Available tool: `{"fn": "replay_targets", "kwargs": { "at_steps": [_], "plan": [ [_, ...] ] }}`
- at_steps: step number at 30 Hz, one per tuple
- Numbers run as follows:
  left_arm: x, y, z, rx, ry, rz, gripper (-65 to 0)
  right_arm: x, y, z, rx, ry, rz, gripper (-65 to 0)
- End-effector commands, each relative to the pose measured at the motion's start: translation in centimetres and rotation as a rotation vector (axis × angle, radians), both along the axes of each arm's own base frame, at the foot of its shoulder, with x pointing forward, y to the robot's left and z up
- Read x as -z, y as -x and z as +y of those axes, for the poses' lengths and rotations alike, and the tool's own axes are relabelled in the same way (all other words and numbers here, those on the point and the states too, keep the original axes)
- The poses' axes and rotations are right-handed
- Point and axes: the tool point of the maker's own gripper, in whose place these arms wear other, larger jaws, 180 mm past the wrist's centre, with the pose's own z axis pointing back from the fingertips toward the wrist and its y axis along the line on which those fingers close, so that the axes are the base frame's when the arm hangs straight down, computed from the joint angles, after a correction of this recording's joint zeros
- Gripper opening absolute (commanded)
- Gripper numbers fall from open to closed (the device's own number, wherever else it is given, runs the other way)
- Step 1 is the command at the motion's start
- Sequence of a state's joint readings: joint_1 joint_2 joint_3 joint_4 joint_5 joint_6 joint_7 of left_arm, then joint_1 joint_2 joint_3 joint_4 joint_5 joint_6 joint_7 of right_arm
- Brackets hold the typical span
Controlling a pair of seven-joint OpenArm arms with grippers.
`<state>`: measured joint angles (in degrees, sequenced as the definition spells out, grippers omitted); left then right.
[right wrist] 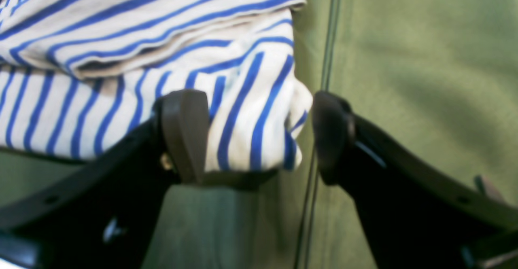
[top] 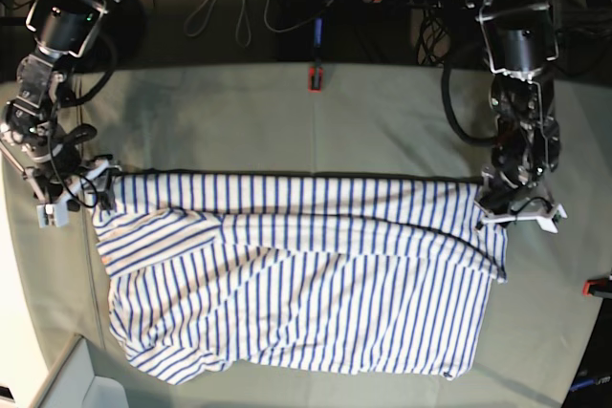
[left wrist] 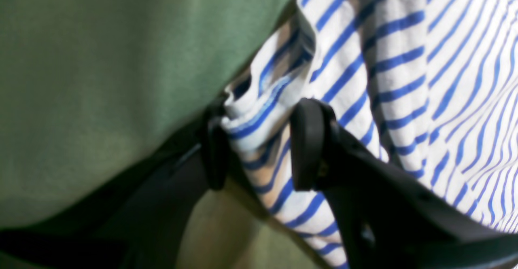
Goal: Layout the t-shirt on the table in an organized manner, then fold the t-shirt properly
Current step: 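Lift the folded edge with both grippers and raise the shirt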
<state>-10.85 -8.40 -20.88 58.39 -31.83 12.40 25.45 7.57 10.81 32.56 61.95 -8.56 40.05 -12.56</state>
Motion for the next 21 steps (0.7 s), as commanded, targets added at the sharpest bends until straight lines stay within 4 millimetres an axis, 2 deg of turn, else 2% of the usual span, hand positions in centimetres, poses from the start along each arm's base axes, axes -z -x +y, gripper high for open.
{"fn": "replay_targets", "kwargs": {
  "at_steps": [1, 4, 7, 10, 13, 15, 17, 20, 21],
  "plan": [
    [-1.6, -1.2, 0.9, -0.007, -0.024, -0.045, -41.7, -1.4, -0.7, -0.8, 0.007, 0.009, -0.051, -24.0],
    [-1.3, -0.8, 1.1, -0.013, -0.024, -0.038, -48.1, -1.0, -0.1, -0.8, 0.007, 0.008, -0.04, -24.2],
    [-1.4, -0.8, 1.5, -0.016, -0.03, -0.039, -64.8, -0.1, 0.2, -0.6, 0.01, -0.007, -0.019, -24.4],
    [-1.3, -0.7, 1.4, -0.014, -0.027, -0.034, -63.4, 1.1, 0.8, -0.6, 0.017, -0.03, 0.014, -24.4],
    [-1.3, -0.6, 1.5, -0.014, -0.028, -0.031, -65.0, 2.0, 1.2, -0.4, 0.02, -0.046, 0.037, -25.4],
    [-1.3, -0.6, 1.5, -0.014, -0.028, -0.031, -65.0, 2.0, 1.2, -0.4, 0.018, -0.045, 0.038, -31.1],
    [-1.0, 0.1, 1.5, -0.012, -0.03, -0.024, -65.0, 1.8, 1.1, -0.4, 0.018, -0.043, 0.033, -42.3],
    [-1.9, 0.0, 1.6, -0.006, -0.046, -0.05, -65.0, 1.3, 0.9, -0.6, 0.018, -0.033, 0.021, -62.2],
    [-2.4, 0.2, 1.6, -0.002, -0.053, -0.061, -65.0, 0.6, 0.7, -1.3, 0.021, -0.013, 0.006, -65.0]
  ]
}}
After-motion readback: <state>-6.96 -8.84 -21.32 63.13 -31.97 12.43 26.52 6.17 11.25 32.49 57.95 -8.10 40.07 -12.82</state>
